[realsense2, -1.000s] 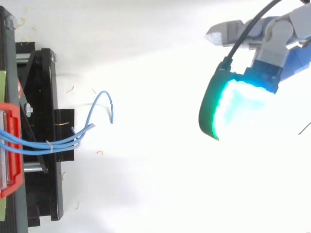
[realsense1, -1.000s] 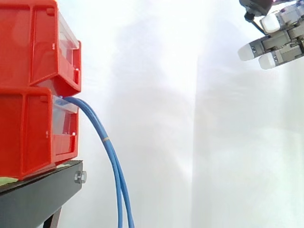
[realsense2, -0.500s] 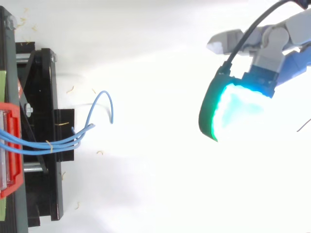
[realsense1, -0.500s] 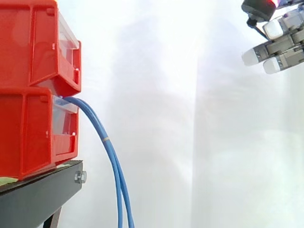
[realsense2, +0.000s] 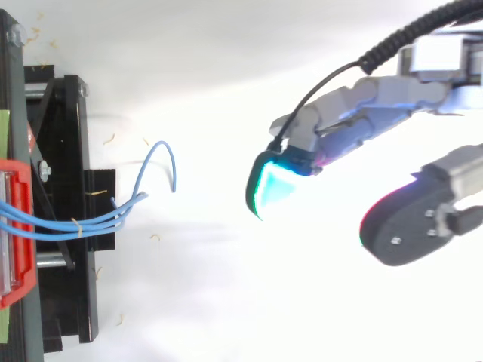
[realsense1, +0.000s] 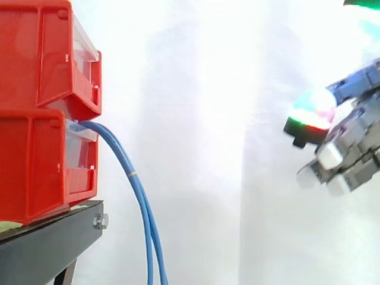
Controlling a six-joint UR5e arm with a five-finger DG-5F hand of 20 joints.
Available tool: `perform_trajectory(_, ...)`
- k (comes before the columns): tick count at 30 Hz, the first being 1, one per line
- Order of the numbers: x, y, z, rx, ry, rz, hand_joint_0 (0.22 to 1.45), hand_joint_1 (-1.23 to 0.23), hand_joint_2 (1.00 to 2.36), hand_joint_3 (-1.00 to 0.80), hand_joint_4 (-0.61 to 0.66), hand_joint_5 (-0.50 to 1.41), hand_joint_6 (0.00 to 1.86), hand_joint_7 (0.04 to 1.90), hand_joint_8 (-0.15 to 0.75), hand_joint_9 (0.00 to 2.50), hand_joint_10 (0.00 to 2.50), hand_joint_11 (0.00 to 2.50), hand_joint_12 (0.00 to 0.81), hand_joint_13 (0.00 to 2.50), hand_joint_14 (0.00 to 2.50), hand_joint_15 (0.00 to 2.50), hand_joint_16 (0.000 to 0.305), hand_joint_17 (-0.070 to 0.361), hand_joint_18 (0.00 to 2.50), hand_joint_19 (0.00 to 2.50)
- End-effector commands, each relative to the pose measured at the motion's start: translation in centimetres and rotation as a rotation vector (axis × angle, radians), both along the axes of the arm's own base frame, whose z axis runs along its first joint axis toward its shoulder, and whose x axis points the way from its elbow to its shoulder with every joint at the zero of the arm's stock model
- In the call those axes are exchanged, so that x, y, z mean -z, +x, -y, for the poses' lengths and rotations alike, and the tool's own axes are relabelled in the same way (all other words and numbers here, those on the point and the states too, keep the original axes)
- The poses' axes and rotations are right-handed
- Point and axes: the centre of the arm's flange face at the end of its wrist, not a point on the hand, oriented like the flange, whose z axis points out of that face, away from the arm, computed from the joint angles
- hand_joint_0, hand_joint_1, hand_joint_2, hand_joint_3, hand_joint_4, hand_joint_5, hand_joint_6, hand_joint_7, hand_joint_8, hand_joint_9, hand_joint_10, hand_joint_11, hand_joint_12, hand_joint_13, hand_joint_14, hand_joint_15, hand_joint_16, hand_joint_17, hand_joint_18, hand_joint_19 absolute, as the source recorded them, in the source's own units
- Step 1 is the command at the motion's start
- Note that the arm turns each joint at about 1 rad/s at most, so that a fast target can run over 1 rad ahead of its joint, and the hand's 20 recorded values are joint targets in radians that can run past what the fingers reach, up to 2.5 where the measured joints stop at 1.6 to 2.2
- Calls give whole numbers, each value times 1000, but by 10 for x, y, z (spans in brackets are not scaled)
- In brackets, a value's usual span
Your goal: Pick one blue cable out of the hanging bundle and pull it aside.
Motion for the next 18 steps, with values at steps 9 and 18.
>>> perform_trajectory(9,87,56,-2,55,74,110,505,-510,1003,-462,280,-202,502,784,340,552,6,223,394,223,4,119,65,146,230,217)
perform_trajectory(18,123,81,-5,83,88,182,505,-510,1003,-461,280,-202,502,785,342,553,6,222,395,223,4,113,65,146,228,210)
